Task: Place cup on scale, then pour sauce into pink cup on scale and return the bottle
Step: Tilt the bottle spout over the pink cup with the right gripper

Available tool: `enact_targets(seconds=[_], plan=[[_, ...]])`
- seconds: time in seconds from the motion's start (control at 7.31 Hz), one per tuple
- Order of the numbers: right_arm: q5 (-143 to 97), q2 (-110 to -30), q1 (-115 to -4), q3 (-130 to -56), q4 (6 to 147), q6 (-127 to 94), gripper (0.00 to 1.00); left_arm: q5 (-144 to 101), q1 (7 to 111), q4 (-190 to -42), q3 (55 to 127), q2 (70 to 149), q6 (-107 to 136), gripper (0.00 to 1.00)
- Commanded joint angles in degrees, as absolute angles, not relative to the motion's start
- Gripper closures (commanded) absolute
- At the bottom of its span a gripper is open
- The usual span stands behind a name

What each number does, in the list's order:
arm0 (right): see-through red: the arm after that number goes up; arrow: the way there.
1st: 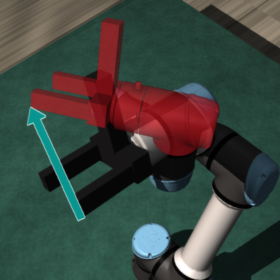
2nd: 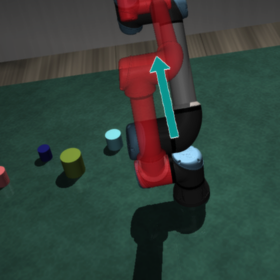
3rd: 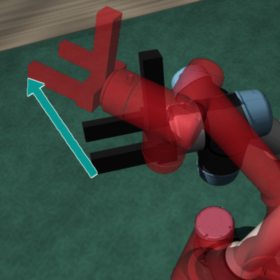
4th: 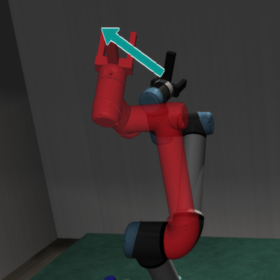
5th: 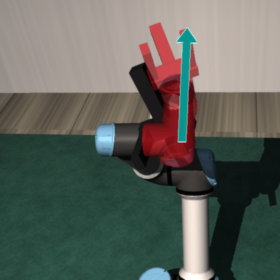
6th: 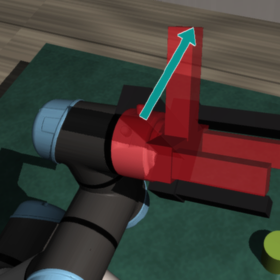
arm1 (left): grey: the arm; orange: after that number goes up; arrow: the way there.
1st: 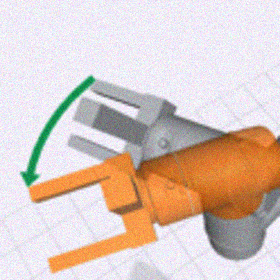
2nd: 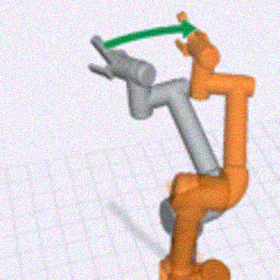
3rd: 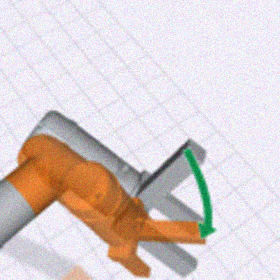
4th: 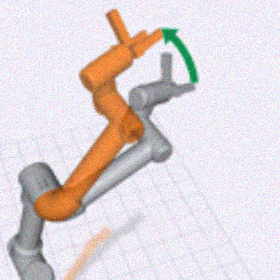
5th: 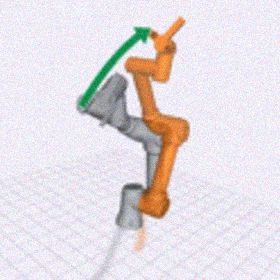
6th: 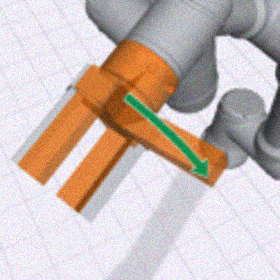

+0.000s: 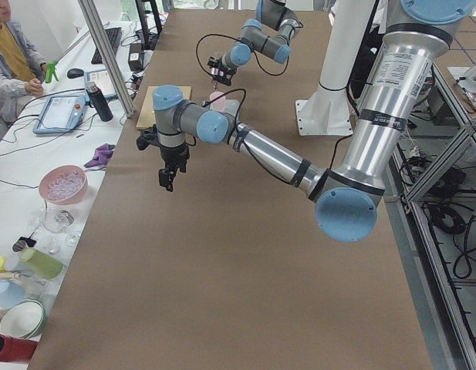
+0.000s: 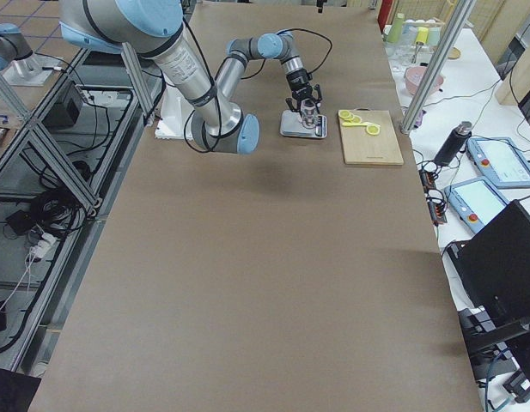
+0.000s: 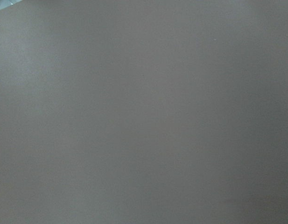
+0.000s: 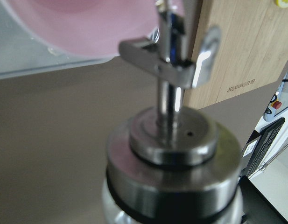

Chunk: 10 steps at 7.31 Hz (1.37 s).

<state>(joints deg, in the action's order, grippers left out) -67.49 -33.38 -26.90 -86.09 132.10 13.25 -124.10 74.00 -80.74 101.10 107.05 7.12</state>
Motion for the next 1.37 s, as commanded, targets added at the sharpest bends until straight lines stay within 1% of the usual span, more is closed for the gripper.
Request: enact_targets(seconds=[0.0, 0.55, 0.82, 0.96, 1.09, 1.23], plan=[[-66.9, -33.1, -26.9, -85.8, 133.6, 15.0, 1.0, -124.1, 74.0, -80.9, 100.9, 107.1, 7.1, 0.02], [-64.9, -32.9, -26.9, -85.9, 133.9, 20.2, 1.0, -124.1, 74.0, -81.3, 100.4, 107.0, 7.1, 0.02], [-65.5, -33.2, -27.2, -87.6, 133.2, 15.9, 1.0, -124.1, 74.0, -81.7, 100.5, 107.0, 7.3, 0.02], [-66.6, -35.0, -27.2, -88.4, 130.8, 10.6, 1.0, -124.1, 74.0, -81.7, 100.5, 107.2, 7.3, 0.02], [-69.1, -39.7, -27.2, -92.6, 125.4, 8.2, 1.0, -124.1, 74.0, -81.7, 100.5, 107.5, 7.3, 0.02], [-70.7, -45.1, -27.3, -99.0, 121.5, 6.2, 1.0, -124.1, 74.0, -81.7, 100.6, 107.5, 7.4, 0.02]])
